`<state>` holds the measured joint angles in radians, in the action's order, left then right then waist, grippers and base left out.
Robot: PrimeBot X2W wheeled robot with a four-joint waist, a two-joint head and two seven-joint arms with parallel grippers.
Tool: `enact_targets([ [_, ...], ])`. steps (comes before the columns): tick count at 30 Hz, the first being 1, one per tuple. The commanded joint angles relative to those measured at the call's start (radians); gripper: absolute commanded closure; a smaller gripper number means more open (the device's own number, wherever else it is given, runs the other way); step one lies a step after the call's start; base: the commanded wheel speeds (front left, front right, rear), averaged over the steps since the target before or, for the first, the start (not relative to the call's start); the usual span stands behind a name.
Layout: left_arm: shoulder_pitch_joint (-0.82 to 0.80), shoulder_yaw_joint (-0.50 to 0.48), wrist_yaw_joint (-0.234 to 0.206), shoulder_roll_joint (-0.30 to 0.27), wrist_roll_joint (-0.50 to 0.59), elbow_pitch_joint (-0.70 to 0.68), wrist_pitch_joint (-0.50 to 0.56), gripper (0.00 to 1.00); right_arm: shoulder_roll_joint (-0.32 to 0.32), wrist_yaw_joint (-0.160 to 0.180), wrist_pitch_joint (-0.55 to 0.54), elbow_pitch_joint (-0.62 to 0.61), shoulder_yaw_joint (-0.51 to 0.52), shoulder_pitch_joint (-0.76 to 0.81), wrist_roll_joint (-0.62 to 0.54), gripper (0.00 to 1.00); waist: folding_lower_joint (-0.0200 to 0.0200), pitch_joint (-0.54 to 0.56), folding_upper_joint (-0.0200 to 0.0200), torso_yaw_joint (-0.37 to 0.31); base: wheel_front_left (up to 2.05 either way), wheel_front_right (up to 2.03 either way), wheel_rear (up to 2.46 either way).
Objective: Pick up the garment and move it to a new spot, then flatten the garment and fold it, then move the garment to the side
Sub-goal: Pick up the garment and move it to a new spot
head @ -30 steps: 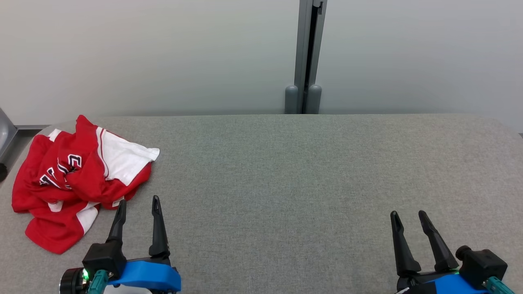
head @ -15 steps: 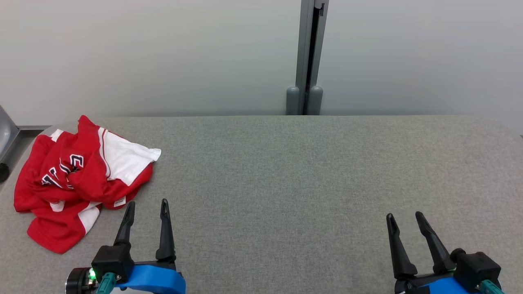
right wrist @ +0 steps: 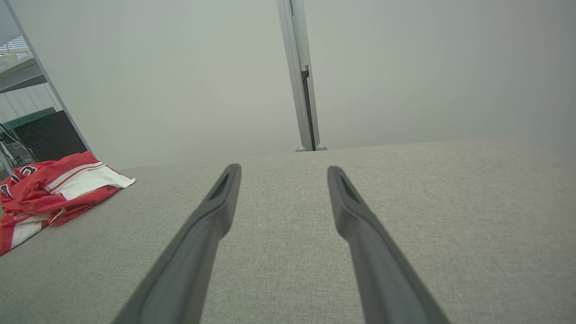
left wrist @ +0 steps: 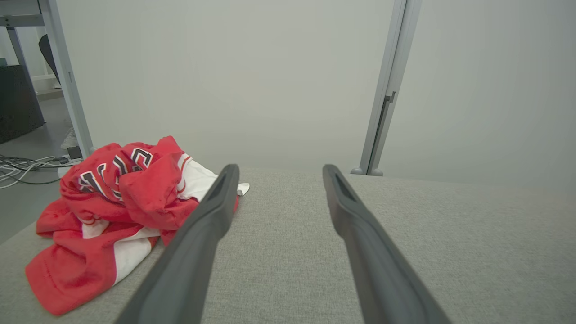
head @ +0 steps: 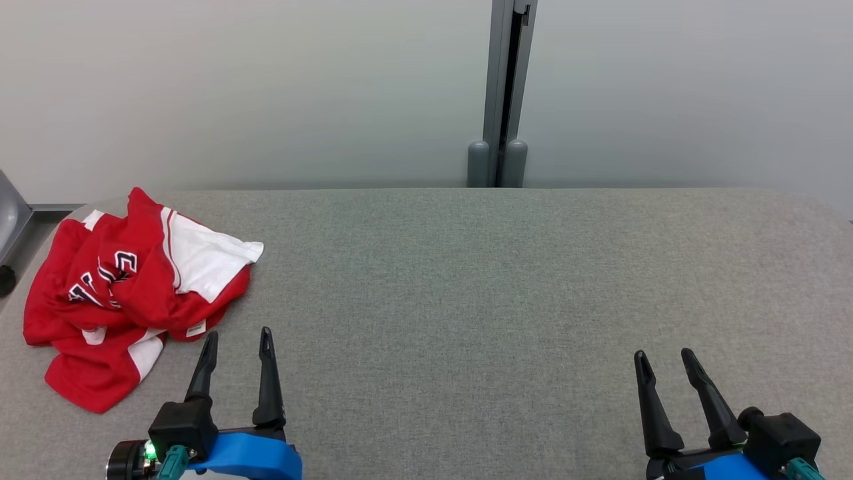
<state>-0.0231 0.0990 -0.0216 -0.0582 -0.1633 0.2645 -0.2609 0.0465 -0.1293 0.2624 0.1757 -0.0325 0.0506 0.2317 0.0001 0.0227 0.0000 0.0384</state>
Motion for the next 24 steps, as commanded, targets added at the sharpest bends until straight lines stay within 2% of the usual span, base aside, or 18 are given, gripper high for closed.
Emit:
enact_targets([
  [1,-0.009,-0.001,-0.006,-0.006,-0.002,0.002,0.001,0.00,0.007,-0.003,0.004,0.001,-0.001,0.008,0.007,0.00,-0.0001,-0.001,0.0000,0.001,0.00,0.00,0.00],
  [11,-0.019,0.000,-0.016,-0.017,-0.008,-0.004,0.003,0.00,0.007,-0.003,0.004,-0.001,-0.001,0.009,0.006,0.00,-0.0001,-0.004,0.0000,0.027,0.00,0.00,0.00],
  [24,-0.016,-0.009,-0.037,-0.041,-0.011,-0.027,0.000,0.00,0.007,-0.002,0.002,-0.004,-0.006,0.014,0.018,0.00,-0.0001,-0.008,0.0000,0.143,0.00,0.00,0.00],
])
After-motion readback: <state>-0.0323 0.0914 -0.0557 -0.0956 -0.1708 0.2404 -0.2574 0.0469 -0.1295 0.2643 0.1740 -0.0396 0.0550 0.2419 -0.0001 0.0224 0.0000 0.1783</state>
